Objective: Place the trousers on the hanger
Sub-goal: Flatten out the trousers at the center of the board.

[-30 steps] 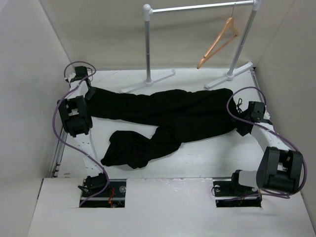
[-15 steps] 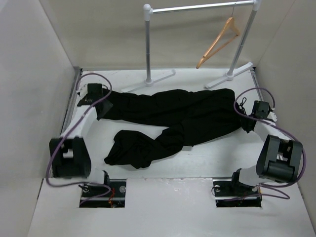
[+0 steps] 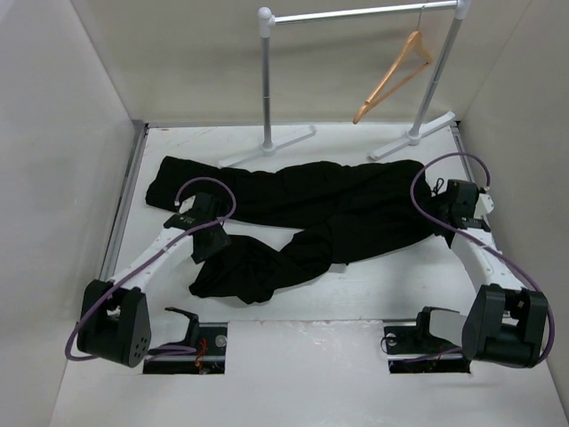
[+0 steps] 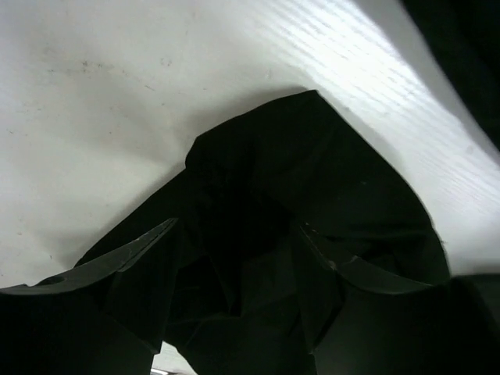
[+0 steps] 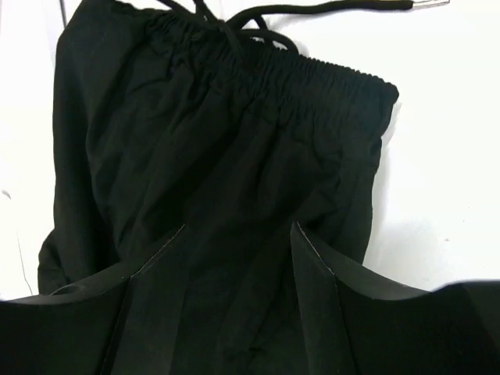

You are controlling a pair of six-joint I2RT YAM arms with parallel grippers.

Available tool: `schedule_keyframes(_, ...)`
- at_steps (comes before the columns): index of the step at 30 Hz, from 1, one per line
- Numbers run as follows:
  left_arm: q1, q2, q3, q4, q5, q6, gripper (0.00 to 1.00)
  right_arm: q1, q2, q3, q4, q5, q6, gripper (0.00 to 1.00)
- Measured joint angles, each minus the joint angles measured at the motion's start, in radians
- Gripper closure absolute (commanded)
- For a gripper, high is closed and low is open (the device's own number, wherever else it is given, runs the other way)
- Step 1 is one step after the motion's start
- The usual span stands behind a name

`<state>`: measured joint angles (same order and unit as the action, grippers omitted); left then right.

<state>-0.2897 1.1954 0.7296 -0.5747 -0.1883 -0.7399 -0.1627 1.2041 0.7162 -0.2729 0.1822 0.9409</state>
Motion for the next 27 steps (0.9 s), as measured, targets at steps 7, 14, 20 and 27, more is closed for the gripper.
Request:
schedule_keyframes(7, 0.004, 0.14, -0.029, 0.079, -0.027, -0.015, 0.86, 0.017, -0.053, -0.075, -0.003, -0.026, 0.002, 0.41)
schedule_keyframes(14, 0.062, 0.057, -0.045, 0.078, -0.052, -0.027, 0.97, -0.04, 0.072, -0.067, 0.043, -0.04, -0.003, 0.42)
schedule_keyframes(20, 0.208, -0.11, 0.071, -0.006, -0.097, 0.004, 0.99, -0.1, 0.285, 0.009, 0.068, -0.05, -0.002, 0.72)
schedule_keyframes(27, 0.427, -0.082, 0.193, -0.053, -0.145, 0.029, 1.0, -0.121, 0.289, 0.028, 0.081, -0.084, 0.021, 0.94)
